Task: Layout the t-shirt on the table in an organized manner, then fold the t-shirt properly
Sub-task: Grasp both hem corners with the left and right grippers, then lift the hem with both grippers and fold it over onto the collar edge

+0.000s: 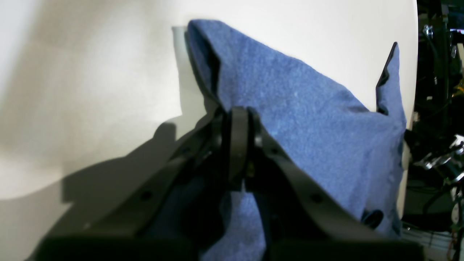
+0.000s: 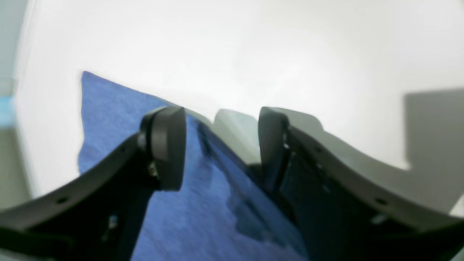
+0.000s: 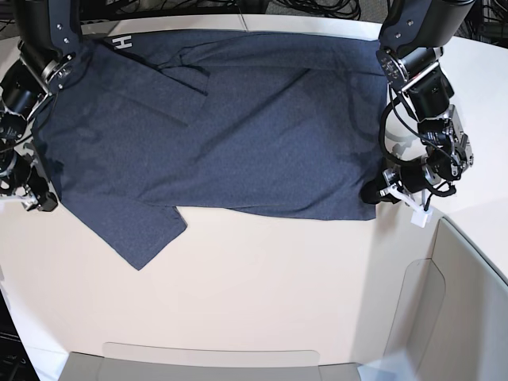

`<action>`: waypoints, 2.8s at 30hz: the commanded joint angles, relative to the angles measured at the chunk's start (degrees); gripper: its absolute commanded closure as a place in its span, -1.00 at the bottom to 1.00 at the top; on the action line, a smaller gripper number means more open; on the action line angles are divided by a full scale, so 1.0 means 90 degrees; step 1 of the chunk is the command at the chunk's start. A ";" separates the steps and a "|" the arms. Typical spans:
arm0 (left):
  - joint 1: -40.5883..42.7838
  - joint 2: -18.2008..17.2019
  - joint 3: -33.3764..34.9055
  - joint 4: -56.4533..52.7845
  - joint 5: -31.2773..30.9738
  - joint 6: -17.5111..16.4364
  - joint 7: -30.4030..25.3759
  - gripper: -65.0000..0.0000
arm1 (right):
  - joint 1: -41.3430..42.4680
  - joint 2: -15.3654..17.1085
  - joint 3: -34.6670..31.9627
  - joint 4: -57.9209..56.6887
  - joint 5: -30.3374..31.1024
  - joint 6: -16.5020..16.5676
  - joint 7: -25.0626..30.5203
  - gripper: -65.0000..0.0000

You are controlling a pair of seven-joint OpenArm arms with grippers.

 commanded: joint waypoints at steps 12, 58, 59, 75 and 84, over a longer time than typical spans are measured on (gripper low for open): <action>-0.0095 0.0010 0.0038 0.0045 0.0266 0.0084 0.0165 1.00 | -0.0389 -0.0269 -0.1589 -0.0241 0.0010 0.0075 0.0873 0.02; 0.2474 -0.0136 0.0566 0.6433 0.0217 0.0054 0.1400 1.00 | -0.4169 -0.0416 -0.0759 0.6508 0.0010 0.0084 0.0863 1.00; 0.2591 -0.0244 0.0566 0.6531 0.0217 0.0054 0.1400 1.00 | -0.4286 -0.0416 -0.0671 0.6508 0.0010 0.0084 0.0863 1.00; 0.3783 -0.0322 0.0566 0.6599 0.0237 0.0084 0.1400 0.55 | -0.5058 -0.0601 -0.0602 0.5756 0.0001 0.0065 0.0863 1.00; 0.3724 -0.0312 0.0556 0.6629 0.0227 0.0103 0.1400 0.14 | -0.4843 -0.0582 -0.0475 0.6508 0.0059 0.0065 0.0863 0.39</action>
